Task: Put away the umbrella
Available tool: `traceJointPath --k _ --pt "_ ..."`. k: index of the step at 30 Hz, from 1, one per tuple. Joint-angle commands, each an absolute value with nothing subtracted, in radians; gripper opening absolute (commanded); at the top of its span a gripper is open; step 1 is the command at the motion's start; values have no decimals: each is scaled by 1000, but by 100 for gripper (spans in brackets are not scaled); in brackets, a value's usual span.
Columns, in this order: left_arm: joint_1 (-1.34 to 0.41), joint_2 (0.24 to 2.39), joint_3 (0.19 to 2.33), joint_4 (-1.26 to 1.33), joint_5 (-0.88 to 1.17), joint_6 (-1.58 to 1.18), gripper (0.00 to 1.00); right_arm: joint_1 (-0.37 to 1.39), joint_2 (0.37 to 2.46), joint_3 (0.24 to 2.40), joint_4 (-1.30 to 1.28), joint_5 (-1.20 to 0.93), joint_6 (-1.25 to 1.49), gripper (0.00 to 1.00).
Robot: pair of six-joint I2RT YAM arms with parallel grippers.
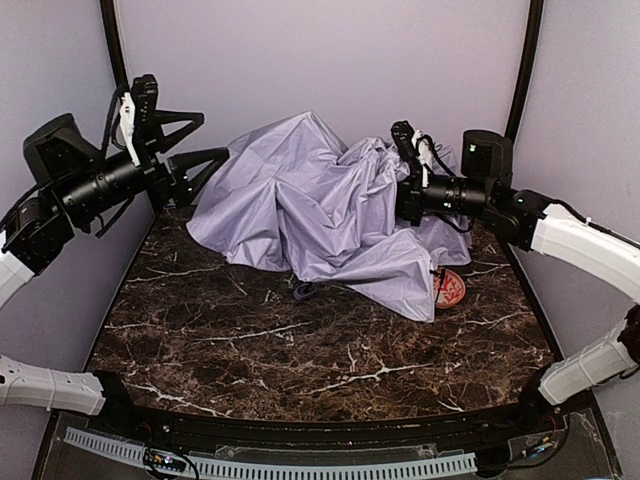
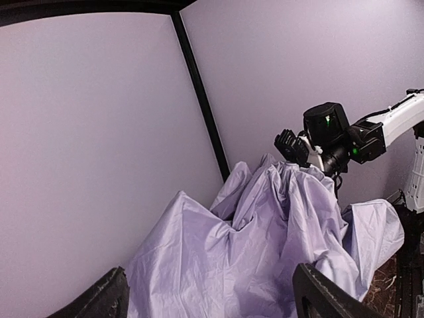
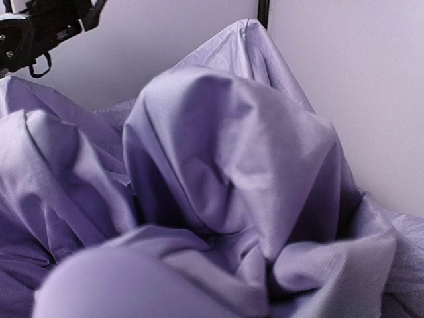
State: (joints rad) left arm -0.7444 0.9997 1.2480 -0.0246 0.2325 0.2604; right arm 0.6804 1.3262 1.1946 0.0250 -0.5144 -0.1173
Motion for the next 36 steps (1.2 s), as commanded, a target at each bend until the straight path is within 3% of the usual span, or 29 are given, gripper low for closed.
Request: traceJointPath --k 1,4,6,12,14,17,19,23,25,32,34,36 --pt "-742 918 1268 -349 299 340 89 664 1316 1248 -34 -430 -99 19" --pt "-742 887 1155 -346 426 352 89 664 1342 1294 -59 -457 -101 20" --pt "-744 885 1079 -289 440 369 96 664 1362 1326 -73 -472 -102 21" --pt "-745 942 1060 -11 128 472 97 666 1390 1378 -87 -586 -107 26" --pt "-744 1012 1101 22 113 447 81 668 1406 1392 -88 -632 -88 27" --pt "-744 1143 1143 68 245 389 28 699 1452 1437 -107 -671 -62 29" --pt "-744 1201 1149 137 369 335 12 749 1491 1506 -146 -696 -79 31" --pt "-751 1267 1176 302 511 162 0 867 1565 1638 -232 -698 -151 35" --pt "-773 1288 1198 336 542 132 0 912 1585 1687 -261 -694 -176 39" --pt "-872 1317 1174 358 596 135 0 979 1628 1733 -284 -669 -180 68" --pt "-884 1317 1171 374 626 130 0 983 1628 1726 -286 -655 -175 68" --pt "-893 1310 1163 386 636 130 0 982 1624 1713 -283 -636 -178 61"
